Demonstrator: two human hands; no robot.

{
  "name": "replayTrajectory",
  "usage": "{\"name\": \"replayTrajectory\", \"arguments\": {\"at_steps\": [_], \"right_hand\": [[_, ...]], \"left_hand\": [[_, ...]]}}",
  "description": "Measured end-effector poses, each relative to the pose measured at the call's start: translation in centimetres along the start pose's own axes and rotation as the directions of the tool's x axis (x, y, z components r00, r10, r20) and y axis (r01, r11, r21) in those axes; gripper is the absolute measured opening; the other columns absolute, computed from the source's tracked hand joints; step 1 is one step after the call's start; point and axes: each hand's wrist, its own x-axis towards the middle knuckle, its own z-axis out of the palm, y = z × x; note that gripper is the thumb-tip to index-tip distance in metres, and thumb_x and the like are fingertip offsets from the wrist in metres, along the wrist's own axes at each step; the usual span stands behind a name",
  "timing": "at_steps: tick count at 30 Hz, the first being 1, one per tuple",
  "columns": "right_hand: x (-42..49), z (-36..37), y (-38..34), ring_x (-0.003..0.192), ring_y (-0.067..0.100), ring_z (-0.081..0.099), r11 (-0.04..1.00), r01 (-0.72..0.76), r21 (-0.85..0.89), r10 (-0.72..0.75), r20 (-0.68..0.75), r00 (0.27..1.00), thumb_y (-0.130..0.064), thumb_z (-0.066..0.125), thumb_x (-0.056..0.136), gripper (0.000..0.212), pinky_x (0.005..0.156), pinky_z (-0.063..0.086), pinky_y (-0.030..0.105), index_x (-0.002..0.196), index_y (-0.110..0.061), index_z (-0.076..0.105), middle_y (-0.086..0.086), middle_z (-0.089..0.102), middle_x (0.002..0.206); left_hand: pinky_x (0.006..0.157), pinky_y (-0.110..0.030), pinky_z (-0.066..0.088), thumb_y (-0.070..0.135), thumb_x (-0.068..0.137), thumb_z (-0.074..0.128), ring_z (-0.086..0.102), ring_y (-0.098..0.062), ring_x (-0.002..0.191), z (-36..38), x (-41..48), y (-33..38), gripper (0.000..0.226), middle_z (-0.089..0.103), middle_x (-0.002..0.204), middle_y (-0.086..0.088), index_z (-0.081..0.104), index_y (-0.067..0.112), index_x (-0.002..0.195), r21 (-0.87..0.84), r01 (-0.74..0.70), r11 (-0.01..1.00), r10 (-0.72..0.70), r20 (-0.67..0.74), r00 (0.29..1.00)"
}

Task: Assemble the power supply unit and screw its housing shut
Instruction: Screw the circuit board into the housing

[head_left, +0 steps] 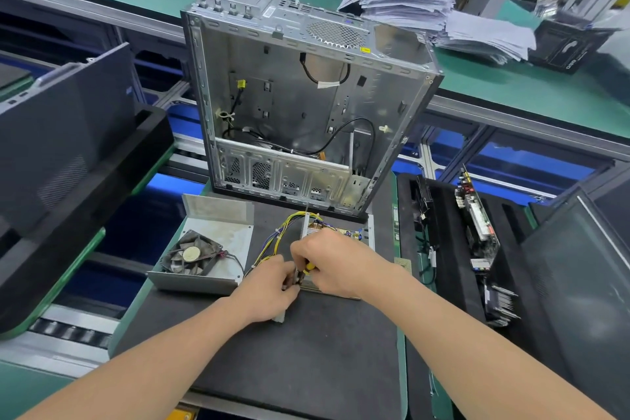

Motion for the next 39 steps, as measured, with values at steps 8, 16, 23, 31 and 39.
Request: {"name": "replayTrajectory", "arguments": {"at_steps": [8,16,23,31,39], "right_hand": [[0.2,0.3,-0.3,0.107,0.031,0.06,0.999,0.017,-0.037,-0.017,0.0,1.0,0.0,0.057,0.087,0.027,0.069,0.046,0.036,0.109,-0.014,0.063,0.006,0.065,0.11],[0.5,1.8,-1.7,0.092,0.039,0.063,0.995,-0.015,-0.099,0.008,-0.072,0.997,-0.012,0.055,0.095,0.014,0.062,0.036,0.038,0.109,-0.008,0.057,0.011,0.058,0.104],[0.0,0.3,-0.1,0.094,0.028,0.061,0.981,-0.093,0.171,0.119,-0.148,0.982,-0.013,0.064,0.086,0.008,0.077,0.055,0.043,0.094,-0.014,0.062,0.005,0.064,0.098],[-0.1,-0.2,0.8,0.088,0.019,0.061,0.964,-0.136,0.23,0.166,-0.121,0.979,-0.011,0.064,0.081,0.015,0.075,0.057,0.04,0.094,-0.018,0.068,-0.003,0.065,0.092],[0.2,-0.4,1.1,0.086,0.014,0.061,0.949,-0.155,0.273,0.188,-0.102,0.977,-0.012,0.067,0.082,0.014,0.075,0.057,0.035,0.093,-0.02,0.07,-0.004,0.07,0.089]], "left_hand": [[0.072,-0.035,0.043,0.032,0.095,0.058,0.051,-0.021,0.082,0.3,0.0,0.2,0.026,0.051,0.088,0.0,0.041,0.027,0.076,0.039,0.026,0.999,-0.026,-0.002,1.0],[0.055,-0.017,0.025,0.03,0.093,0.049,0.049,-0.016,0.079,0.7,0.4,0.5,0.02,0.049,0.078,0.013,0.044,0.034,0.074,0.043,0.046,0.998,-0.045,-0.039,0.998],[0.071,-0.035,0.037,0.034,0.096,0.056,0.049,-0.021,0.082,0.3,0.5,0.1,0.019,0.043,0.086,0.006,0.049,0.019,0.086,0.054,0.025,0.998,-0.025,0.002,1.0],[0.073,-0.036,0.04,0.033,0.092,0.064,0.048,-0.019,0.081,0.5,0.5,-0.4,0.021,0.042,0.088,0.006,0.055,0.014,0.09,0.062,0.003,0.998,-0.003,-0.009,1.0],[0.071,-0.034,0.036,0.034,0.092,0.064,0.049,-0.019,0.081,0.6,0.5,-0.5,0.022,0.042,0.087,0.007,0.051,0.018,0.084,0.064,0.008,0.998,-0.007,-0.013,1.0]]}}
